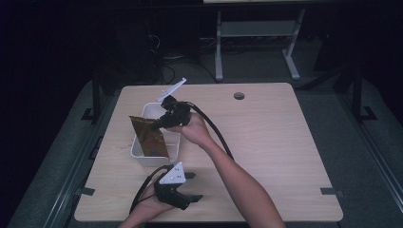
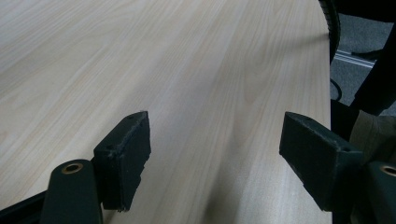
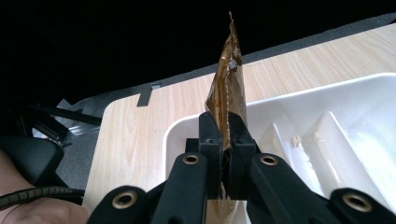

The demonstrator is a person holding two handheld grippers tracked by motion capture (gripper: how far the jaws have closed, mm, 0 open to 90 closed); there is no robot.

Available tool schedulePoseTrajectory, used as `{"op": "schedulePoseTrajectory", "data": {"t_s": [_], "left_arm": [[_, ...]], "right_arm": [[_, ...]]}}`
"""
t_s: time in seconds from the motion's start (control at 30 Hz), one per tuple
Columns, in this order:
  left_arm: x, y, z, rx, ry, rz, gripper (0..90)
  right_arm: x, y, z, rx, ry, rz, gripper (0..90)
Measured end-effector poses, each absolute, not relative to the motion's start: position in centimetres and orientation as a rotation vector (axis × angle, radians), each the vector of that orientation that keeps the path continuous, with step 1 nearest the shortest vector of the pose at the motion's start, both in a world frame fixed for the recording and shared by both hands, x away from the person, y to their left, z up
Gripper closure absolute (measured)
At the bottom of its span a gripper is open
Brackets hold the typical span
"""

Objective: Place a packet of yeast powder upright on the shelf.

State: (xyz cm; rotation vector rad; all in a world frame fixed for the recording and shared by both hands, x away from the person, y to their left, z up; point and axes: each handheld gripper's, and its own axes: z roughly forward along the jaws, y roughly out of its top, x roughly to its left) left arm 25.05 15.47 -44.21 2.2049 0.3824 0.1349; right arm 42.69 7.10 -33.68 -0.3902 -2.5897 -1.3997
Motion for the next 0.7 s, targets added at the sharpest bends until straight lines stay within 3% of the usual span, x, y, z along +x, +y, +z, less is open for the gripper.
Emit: {"op": "schedulePoseTrajectory", "data": {"t_s": [0.7], "left_arm": [[25.20,15.67,-44.11,2.194,0.392,0.130,24.3]], "right_arm": [[43.57,6.31,-34.51,-0.522,-2.583,-1.389,70.2]]}}
